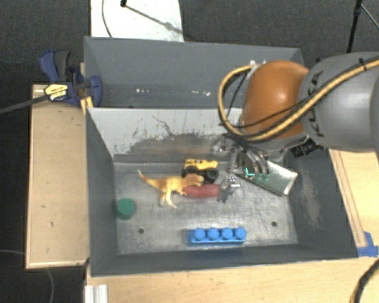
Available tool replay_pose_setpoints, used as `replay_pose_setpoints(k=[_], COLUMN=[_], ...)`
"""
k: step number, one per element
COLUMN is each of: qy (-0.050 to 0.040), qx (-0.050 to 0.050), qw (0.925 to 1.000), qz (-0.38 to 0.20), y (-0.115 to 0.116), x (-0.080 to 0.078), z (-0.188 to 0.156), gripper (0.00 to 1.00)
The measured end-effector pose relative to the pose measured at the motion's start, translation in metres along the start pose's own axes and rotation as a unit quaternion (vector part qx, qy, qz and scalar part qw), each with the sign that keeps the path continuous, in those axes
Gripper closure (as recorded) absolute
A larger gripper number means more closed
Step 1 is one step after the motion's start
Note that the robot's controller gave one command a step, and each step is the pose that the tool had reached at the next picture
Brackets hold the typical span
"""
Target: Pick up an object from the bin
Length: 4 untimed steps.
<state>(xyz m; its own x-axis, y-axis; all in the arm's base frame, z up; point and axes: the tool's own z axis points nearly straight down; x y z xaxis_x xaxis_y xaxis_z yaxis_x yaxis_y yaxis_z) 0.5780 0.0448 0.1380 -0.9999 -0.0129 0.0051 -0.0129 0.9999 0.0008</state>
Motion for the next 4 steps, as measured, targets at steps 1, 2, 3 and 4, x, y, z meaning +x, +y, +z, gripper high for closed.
replay_pose_setpoints(k=[1, 2, 3, 4], qy=[-0.0041, -0.0184, -0.0134, -0.0080], qx=[0.000, 0.002, 0.001, 0.001], qw=[1.0000, 0.9895, 0.9903, 0.9841], qz=[0.001, -0.143, -0.138, -0.177], y=[0.000, 0.028, 0.023, 0.042], x=[-0.002, -0.020, -0.015, -0.015], z=[-0.005, 0.046, 0.037, 0.038], gripper=[0.00, 0.00, 0.00, 0.00])
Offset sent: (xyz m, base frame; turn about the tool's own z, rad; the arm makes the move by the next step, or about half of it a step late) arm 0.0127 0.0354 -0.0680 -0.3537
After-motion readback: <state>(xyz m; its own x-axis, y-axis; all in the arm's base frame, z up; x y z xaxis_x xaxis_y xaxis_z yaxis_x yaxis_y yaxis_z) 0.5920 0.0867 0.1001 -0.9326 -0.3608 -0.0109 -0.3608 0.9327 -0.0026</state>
